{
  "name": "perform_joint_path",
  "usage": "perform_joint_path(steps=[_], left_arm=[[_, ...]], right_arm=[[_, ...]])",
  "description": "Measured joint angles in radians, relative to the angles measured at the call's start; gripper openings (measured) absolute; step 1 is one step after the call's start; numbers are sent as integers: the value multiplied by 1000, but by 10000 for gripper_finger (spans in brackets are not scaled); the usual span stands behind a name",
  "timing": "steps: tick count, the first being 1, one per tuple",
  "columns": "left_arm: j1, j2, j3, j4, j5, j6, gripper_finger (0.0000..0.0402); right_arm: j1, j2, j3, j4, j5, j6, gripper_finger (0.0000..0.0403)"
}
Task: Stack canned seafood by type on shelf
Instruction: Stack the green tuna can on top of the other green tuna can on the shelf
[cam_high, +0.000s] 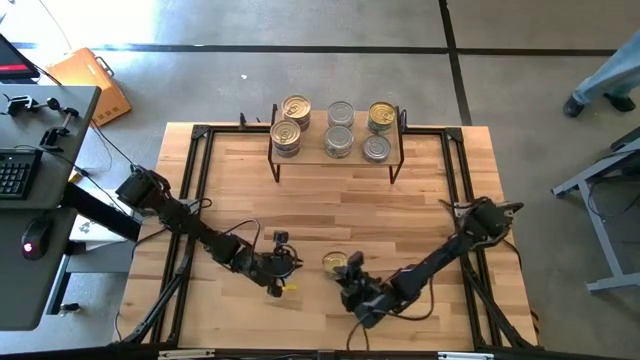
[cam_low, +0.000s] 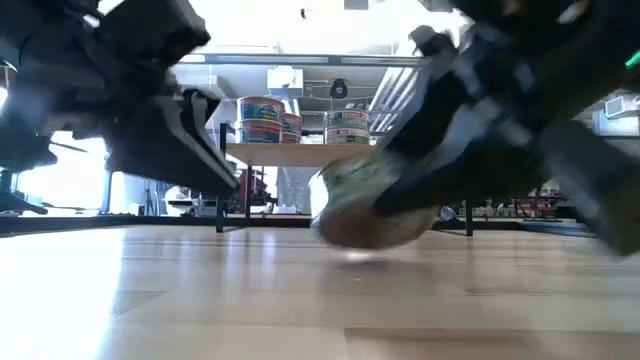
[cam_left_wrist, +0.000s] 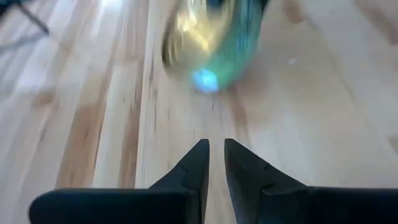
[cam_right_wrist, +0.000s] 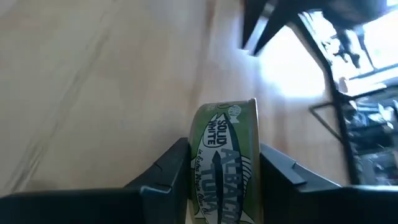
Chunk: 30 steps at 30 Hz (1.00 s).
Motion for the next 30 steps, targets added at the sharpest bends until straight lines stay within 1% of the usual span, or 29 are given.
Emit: perform_joint_path(steps=[3,6,9,10,11,15,17,19,22,25,28,30], left_arm=[[0,0,0,-56,-3,-87,44],[-1,0,0,-68,-3,-155,44],[-3,0,0,-62,-4,-178,44],[-3,0,0,-59,-5,-178,44],[-3,0,0,-57,-6,-178,44],[-3,0,0,-45,-7,-180,44],[-3,0,0,-37,-7,-180,44],[-3,0,0,-35,-7,-180,44],[-3,0,0,-36,-7,-180,44],[-3,0,0,-36,-7,-180,44],[-3,0,0,-36,-7,-180,44],[-3,0,0,-36,-7,-180,44]], right_arm=[[32,-72,0,-140,76,79,117],[49,-160,0,-280,179,102,117],[24,-268,1,-397,305,5,117],[5,-309,1,-430,334,-36,117],[-21,-351,2,-457,340,-72,117],[-178,-508,2,-545,328,-165,117],[-273,-565,2,-550,327,-207,117],[-376,-603,3,-544,288,-256,117],[-515,-620,3,-546,198,-308,117],[-630,-618,3,-554,85,-306,117],[-700,-600,3,-563,9,-300,117],[-722,-587,3,-564,-3,-299,117]])
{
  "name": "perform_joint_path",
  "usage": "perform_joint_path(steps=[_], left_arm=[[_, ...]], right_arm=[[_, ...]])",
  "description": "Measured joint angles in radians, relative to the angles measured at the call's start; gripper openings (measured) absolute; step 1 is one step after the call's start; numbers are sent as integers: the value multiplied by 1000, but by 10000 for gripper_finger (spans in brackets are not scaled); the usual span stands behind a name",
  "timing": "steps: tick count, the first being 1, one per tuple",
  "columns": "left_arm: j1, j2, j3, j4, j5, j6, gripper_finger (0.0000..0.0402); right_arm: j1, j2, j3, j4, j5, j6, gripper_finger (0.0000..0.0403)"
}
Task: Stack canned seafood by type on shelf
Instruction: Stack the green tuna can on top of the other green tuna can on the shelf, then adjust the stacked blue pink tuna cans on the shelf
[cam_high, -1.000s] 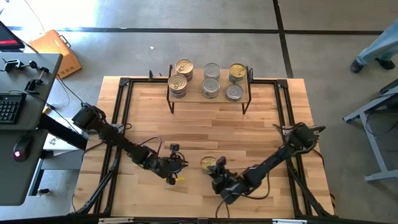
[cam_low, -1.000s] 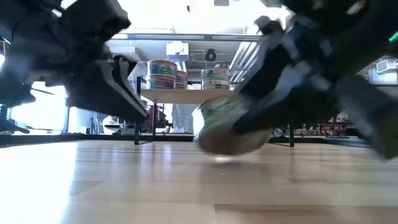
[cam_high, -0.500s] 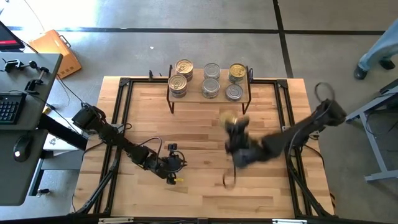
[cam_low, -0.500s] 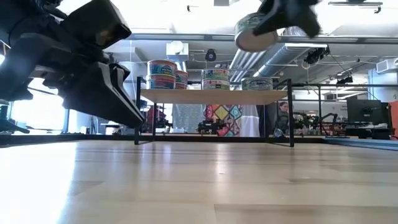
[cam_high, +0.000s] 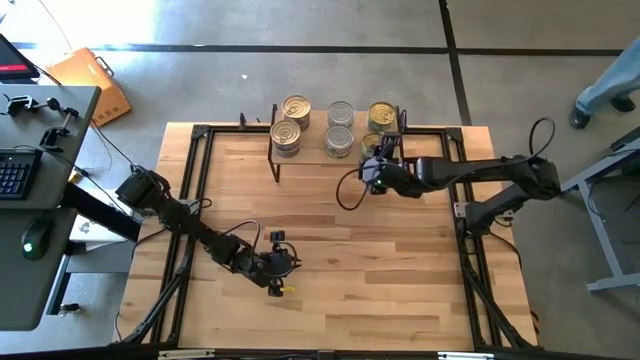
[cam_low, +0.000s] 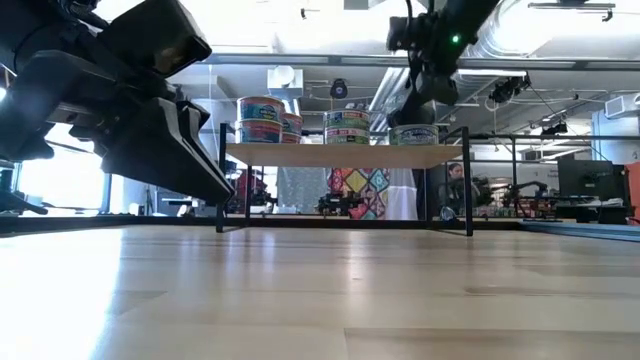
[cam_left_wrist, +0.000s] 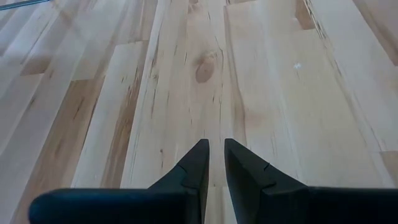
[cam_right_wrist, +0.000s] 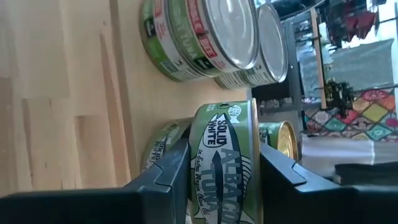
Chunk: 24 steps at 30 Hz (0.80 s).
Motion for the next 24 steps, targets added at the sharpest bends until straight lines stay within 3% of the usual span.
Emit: perform_joint_path(steps=[4,13,20,24], left_arm=[[0,0,0,0,0,0,44],[-1,0,0,9,3,-10,44],[-1,0,0,15,8,-10,44],[-1,0,0,45,14,-50,44]], right_arm=[[-17,8,0,-2,-1,19,126],[-15,7,0,-41,-33,89,210],[10,-14,8,-59,-15,85,225],[103,-32,80,-89,6,203,226]])
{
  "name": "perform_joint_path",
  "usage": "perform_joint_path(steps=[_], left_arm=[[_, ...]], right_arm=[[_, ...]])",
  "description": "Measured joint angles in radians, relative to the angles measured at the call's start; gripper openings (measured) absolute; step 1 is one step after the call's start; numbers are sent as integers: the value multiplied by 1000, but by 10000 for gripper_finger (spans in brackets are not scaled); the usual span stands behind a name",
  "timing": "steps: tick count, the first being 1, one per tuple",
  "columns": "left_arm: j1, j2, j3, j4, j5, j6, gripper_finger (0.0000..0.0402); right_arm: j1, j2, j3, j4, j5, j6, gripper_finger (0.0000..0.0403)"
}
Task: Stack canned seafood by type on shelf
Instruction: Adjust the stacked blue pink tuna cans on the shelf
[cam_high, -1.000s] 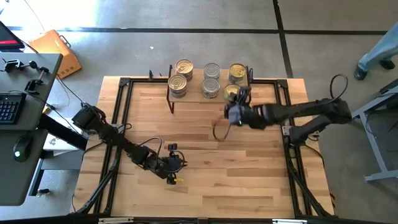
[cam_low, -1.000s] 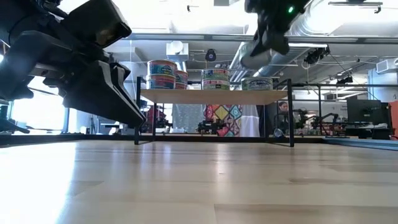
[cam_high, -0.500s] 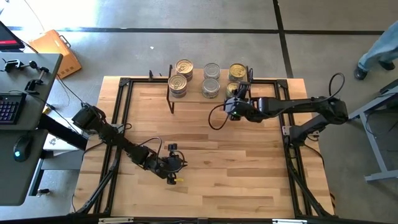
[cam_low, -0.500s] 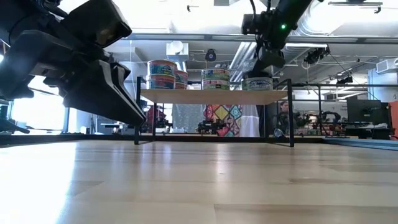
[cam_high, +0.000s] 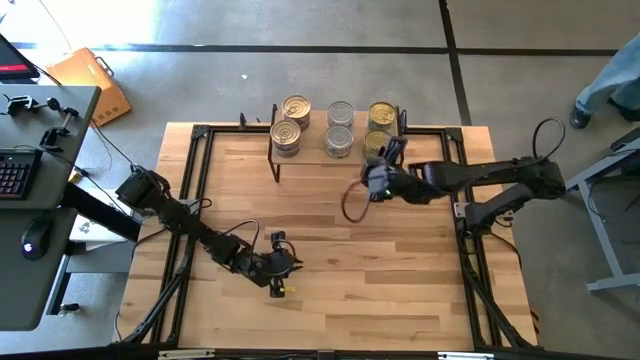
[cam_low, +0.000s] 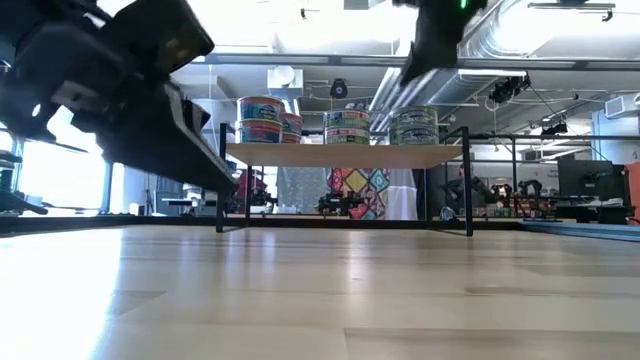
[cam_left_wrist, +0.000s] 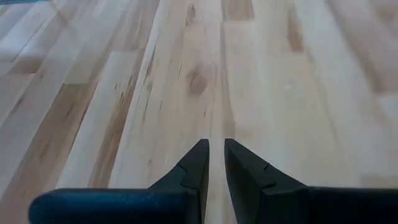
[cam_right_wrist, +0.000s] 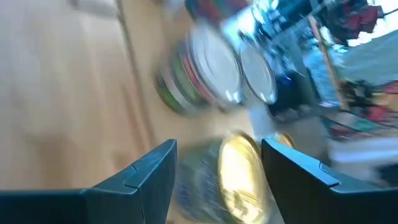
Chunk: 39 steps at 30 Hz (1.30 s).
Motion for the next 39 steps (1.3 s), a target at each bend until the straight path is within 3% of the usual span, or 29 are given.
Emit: perform_joint_path(steps=[4,9,12,15,19,22,24,30,35,39], left_arm=[[-7,-2,32,-6,0,-36,44],[-15,-114,181,-349,-125,-122,44],[-4,-197,296,-612,-213,-121,41],[47,-272,420,-854,-226,-102,21],[189,-323,549,-1106,-221,-33,4],[332,-340,582,-1152,-200,58,1],[426,-338,583,-1128,-199,150,1],[620,-335,584,-970,-182,339,0],[735,-335,573,-956,-165,339,0],[807,-335,547,-948,-83,340,0]], right_arm=[[120,-19,32,20,-93,161,227],[280,-9,-109,190,-245,272,227],[388,-4,-266,395,-277,363,227],[498,17,-433,712,-273,452,227],[626,91,-604,1125,-162,484,227],[687,173,-671,1335,21,466,226],[705,210,-689,1371,100,459,226],[703,248,-689,1360,102,512,226],[684,248,-688,1359,101,508,226],[665,248,-688,1358,102,525,226]])
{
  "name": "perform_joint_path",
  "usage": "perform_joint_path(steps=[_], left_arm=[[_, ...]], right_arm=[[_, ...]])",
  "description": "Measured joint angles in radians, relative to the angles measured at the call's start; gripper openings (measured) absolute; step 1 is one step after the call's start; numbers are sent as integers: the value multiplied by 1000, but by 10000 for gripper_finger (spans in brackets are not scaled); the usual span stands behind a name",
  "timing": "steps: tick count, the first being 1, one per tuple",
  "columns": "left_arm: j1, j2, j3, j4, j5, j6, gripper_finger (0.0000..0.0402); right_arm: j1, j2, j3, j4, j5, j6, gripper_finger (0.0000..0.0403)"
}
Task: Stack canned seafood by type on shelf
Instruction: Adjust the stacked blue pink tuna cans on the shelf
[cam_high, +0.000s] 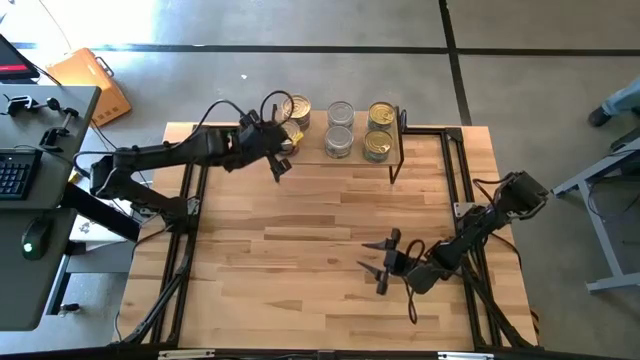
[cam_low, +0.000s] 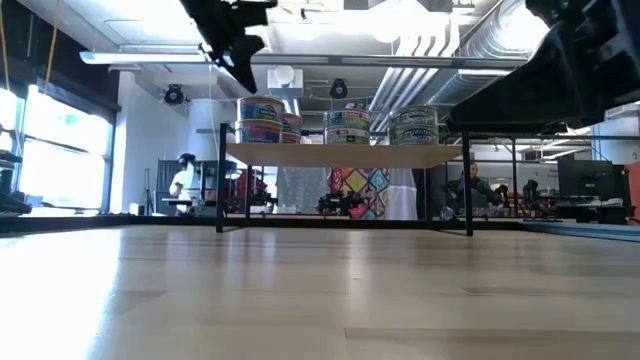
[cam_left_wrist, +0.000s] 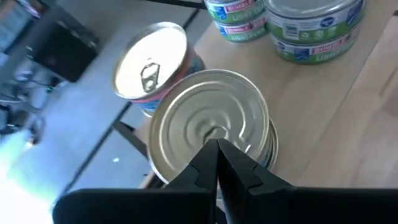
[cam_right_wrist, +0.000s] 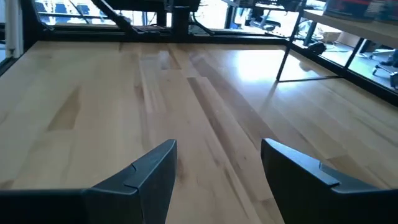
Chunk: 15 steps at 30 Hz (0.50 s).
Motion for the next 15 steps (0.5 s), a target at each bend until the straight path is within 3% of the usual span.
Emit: perform_joint_path(steps=[15], left_arm=[[34,0,-14,74,235,5,0]], right_arm=[[-15,0,0,-1,-1,7,226]])
